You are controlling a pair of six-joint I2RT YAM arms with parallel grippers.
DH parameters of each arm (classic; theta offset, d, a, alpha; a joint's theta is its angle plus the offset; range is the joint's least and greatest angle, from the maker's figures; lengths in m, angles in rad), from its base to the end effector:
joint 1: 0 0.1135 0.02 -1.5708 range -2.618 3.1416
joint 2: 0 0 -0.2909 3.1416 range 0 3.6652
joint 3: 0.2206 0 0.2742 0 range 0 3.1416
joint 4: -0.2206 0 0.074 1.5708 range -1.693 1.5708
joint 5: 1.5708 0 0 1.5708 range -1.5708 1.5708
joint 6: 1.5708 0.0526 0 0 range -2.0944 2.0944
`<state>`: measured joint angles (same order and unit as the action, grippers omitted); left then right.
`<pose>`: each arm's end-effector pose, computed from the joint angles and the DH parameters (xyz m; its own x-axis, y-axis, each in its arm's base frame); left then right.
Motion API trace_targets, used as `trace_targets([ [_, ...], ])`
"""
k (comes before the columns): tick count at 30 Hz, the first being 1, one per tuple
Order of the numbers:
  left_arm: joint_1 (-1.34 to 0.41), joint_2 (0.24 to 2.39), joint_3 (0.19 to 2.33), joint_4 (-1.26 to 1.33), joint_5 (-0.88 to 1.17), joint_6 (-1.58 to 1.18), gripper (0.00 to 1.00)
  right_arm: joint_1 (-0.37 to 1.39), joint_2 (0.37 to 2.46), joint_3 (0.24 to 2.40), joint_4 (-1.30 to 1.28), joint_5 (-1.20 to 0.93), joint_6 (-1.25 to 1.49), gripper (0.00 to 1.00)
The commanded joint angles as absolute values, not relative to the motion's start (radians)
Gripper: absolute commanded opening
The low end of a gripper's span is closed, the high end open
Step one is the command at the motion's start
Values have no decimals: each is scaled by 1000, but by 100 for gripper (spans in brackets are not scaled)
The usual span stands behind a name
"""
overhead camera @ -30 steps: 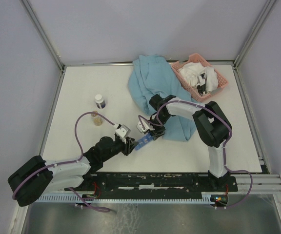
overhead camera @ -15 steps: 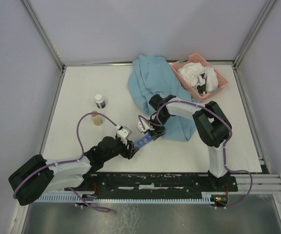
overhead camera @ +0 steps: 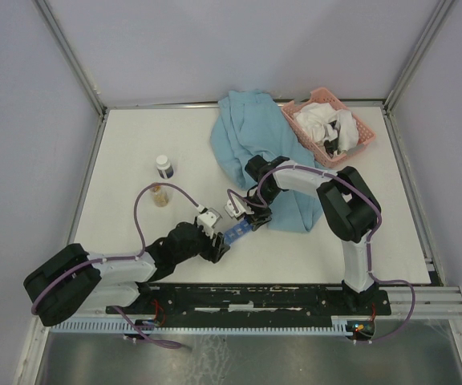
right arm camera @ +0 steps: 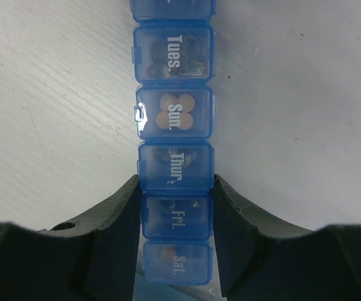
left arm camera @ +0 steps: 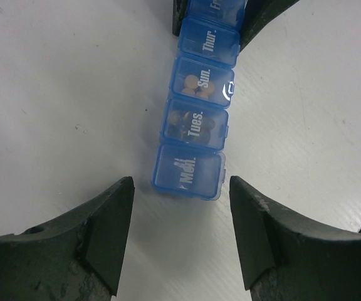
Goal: Sort the pills into containers
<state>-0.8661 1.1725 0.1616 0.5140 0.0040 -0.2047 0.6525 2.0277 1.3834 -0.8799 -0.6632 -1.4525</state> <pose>0.1368 -0.1612 0.1264 -0.4577 0.2244 -0.8603 0.6854 0.7055 -0.1806 0.3011 0.2708 0.1465 0.4041 -0.6761 -0.6162 -0.8473 -0.5304 0.0263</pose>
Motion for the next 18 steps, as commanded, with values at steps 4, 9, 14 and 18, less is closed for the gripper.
trace_targets([
  [4,-871,1128,169,605,-22,-219,65,651,2044,1379,-881,-622,-1453,37],
  [9,-871,1040,152,550,-74,-224,64,651,2044,1379,-881,-622,-1453,37],
  [14,-870,996,150,514,-74,-220,66,652,2043,1377,-881,-621,-1453,37],
  [18,-871,1025,165,515,6,-207,70,651,2044,1379,-881,-622,-1452,37],
])
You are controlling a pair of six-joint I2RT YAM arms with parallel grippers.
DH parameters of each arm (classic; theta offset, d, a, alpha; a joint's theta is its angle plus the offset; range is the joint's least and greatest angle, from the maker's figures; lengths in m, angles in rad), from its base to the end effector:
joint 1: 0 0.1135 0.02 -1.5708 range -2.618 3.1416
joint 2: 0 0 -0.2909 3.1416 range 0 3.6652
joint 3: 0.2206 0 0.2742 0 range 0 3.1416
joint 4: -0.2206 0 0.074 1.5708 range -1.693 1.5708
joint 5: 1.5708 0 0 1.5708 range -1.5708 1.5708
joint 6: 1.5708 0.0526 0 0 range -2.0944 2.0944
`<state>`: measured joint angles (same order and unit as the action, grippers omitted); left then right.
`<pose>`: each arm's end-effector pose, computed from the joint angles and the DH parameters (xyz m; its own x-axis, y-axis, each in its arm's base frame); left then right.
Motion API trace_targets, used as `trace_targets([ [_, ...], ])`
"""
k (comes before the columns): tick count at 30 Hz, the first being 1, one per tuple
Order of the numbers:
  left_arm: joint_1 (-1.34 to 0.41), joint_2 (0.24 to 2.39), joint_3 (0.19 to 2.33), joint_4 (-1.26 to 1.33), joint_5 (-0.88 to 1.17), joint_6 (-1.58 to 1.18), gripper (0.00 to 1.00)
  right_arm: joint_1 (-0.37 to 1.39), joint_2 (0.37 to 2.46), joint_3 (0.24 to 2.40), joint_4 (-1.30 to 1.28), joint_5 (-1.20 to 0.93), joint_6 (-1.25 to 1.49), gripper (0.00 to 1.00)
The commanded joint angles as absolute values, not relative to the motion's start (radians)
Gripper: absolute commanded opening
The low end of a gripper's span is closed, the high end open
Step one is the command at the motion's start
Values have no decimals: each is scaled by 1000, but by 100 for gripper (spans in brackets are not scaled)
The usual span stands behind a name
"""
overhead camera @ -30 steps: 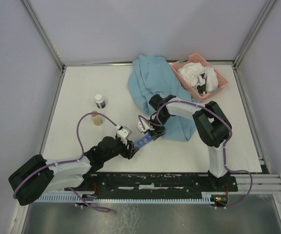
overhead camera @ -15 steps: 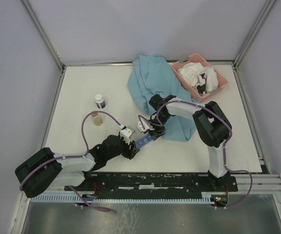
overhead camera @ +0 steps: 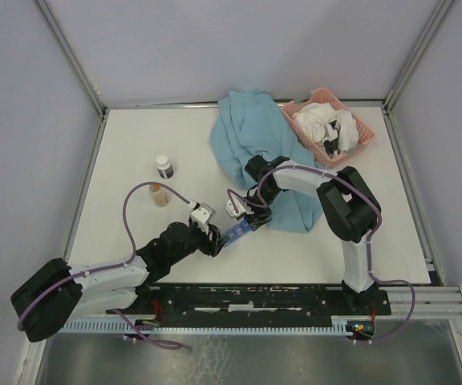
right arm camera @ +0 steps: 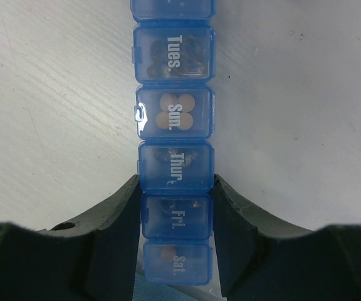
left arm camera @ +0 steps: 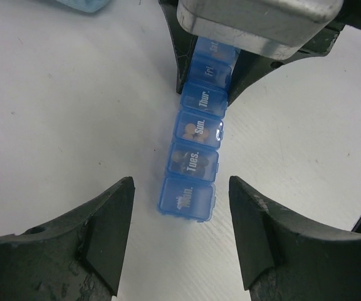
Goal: Sort the pills into containers
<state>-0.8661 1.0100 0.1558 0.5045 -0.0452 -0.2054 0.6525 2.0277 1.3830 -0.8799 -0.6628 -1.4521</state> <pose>0.1347 -0.1547 0.1541 -0.3669 0.1169 -0.9229 0.6729 0.7184 -0.1765 0.3010 0.2708 0.1464 0.4037 -0.6766 -0.6158 -0.8475 -0.5301 0.0269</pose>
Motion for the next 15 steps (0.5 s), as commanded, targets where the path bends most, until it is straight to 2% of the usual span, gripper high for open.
trace_targets([
  [1,-871,1041,169,516,14,-202,71,651,2044,1380,-881,-623,-1451,37],
  [8,-871,1146,201,534,6,-193,71,651,2045,1379,-881,-622,-1451,37],
  [15,-871,1163,209,529,-38,-198,68,651,2044,1381,-882,-621,-1453,37],
])
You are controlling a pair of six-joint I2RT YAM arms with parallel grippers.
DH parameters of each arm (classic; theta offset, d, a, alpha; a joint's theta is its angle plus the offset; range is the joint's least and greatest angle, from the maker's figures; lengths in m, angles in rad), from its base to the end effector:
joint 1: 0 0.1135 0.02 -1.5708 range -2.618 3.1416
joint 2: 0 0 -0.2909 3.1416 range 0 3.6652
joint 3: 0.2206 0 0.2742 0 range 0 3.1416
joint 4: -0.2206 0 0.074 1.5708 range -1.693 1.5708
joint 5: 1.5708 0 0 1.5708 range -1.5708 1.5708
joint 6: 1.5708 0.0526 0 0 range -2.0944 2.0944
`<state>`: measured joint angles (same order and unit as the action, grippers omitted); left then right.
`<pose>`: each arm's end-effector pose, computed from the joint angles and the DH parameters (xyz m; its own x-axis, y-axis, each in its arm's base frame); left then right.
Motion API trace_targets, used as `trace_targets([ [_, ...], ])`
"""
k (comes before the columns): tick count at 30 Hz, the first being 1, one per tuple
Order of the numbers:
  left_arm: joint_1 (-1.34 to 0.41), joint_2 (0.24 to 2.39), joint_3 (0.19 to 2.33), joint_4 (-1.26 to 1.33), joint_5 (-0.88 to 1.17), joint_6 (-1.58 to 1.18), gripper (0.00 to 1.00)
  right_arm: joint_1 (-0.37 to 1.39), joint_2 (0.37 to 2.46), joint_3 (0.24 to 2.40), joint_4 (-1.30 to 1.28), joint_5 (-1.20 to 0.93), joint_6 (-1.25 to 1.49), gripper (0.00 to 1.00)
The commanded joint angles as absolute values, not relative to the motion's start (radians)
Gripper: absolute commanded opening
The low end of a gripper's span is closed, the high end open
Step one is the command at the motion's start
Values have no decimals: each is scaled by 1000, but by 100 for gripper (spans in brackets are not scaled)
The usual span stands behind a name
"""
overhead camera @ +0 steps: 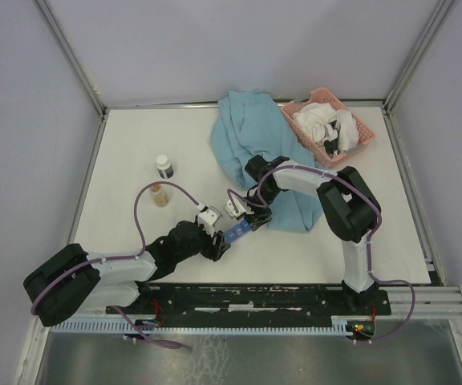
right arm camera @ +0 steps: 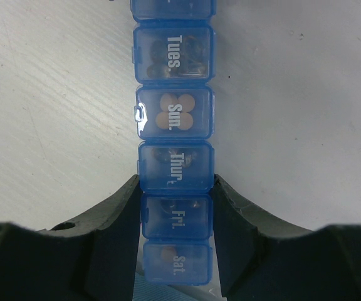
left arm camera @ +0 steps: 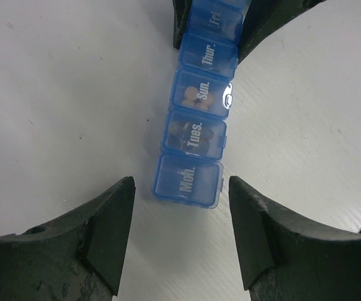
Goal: Sort the pills into containers
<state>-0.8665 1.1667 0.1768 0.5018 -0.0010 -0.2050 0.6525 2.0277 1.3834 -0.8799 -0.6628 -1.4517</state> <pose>0.1389 -0.1634 0.1309 -0.4523 0.2179 -0.8648 0.6837 0.7073 -0.1793 0.3011 0.2708 0.1465 0.4035 -0.6767 -0.6158 -0.8477 -0.5299 0.0268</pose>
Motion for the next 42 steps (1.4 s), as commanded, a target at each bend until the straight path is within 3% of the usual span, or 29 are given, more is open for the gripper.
trace_targets([
  [1,-871,1156,207,527,-46,-202,67,651,2043,1381,-882,-621,-1453,37],
  [19,-870,1075,230,386,-224,-284,52,651,2048,1382,-889,-622,-1453,37],
  [42,-869,1149,310,309,-372,-394,51,652,2050,1386,-896,-620,-1454,37],
])
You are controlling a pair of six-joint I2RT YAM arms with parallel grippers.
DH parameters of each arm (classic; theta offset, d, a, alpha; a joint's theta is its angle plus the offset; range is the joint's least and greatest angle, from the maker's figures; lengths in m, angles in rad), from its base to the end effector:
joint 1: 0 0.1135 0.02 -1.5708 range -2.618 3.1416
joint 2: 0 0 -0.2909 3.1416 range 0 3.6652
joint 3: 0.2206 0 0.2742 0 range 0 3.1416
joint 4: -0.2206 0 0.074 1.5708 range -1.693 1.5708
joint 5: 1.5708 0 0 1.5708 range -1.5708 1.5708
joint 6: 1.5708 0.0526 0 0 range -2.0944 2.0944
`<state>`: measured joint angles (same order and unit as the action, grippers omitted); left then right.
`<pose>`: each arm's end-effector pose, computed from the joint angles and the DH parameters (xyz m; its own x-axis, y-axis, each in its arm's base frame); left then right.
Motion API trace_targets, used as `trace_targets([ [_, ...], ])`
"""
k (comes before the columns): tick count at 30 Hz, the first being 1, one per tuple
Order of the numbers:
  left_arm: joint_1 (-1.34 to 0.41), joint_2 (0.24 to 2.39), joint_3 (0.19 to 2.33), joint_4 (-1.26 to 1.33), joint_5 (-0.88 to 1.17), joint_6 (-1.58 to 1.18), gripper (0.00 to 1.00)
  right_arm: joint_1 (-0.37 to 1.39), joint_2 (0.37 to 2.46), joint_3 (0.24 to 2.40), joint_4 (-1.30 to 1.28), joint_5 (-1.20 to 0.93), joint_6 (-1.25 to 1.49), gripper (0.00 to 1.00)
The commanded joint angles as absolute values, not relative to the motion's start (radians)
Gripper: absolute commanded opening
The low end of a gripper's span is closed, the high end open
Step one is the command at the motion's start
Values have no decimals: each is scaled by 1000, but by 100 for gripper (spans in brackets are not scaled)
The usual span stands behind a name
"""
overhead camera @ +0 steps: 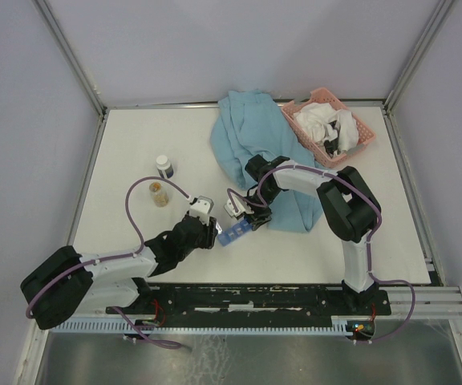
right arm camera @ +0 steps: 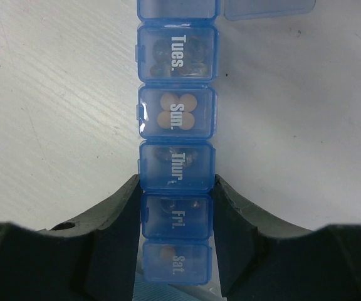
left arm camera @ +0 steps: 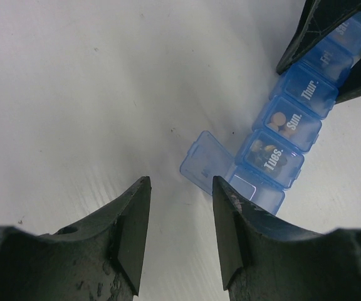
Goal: Sort the pills into containers
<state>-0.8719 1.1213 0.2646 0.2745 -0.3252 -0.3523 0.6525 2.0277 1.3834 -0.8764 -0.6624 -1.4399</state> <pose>0.1529 -0.1558 0.1445 -0.5231 0.1142 -0.8446 0.3977 0.9092 -0.1233 0.3014 0.2710 0.1465 0.3953 -0.6818 -0.6155 -0.8525 -0.5219 0.0305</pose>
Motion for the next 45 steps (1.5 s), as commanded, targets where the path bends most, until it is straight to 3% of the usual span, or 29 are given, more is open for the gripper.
trace_targets([
  [1,-869,1155,314,311,-378,-394,51,651,2051,1386,-896,-620,-1454,37],
  [9,-867,1207,342,288,-436,-415,50,652,2052,1390,-899,-618,-1453,37],
  [22,-864,1279,363,268,-369,-429,49,652,2057,1392,-895,-614,-1442,37],
  [36,-853,1067,400,149,-446,-405,58,640,2064,1399,-836,-613,-1334,39],
  [45,-852,879,411,-4,-468,-512,61,632,2033,1363,-678,-598,-1159,59],
])
